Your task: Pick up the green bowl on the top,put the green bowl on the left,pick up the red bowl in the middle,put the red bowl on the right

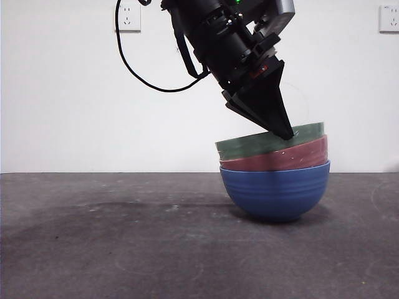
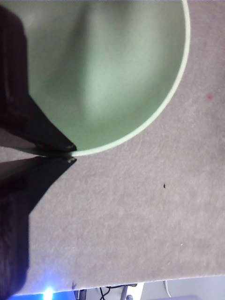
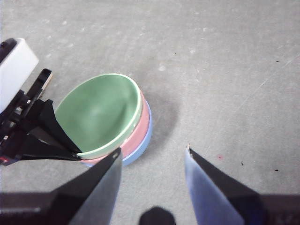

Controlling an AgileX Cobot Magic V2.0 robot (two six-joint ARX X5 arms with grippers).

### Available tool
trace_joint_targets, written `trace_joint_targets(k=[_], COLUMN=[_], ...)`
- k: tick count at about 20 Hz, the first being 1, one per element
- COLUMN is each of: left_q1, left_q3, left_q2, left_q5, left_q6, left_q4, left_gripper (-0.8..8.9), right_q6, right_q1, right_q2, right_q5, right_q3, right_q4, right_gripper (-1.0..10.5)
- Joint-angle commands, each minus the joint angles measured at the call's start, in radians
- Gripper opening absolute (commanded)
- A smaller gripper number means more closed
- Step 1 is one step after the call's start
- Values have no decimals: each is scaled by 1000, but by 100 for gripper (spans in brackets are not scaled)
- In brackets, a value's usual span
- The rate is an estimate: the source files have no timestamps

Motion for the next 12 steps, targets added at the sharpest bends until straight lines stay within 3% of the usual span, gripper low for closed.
trace_joint_targets(k=[1, 6, 12], left_q1=[1, -2, 3], left_q3=[1, 114, 453], left_q2=[19, 6, 0], left_q5=[0, -1, -15], left_q6=[12, 9, -44], left_q4=[3, -72, -468], left_gripper=[-12, -8, -8], right_q6=[6, 6, 6], right_q1=[1, 1, 1], right_q2=[0, 0, 0], right_q5=[-2, -1, -1], right_q3=[2, 2, 2], right_q4=[3, 3, 4], right_gripper=[221, 220, 220])
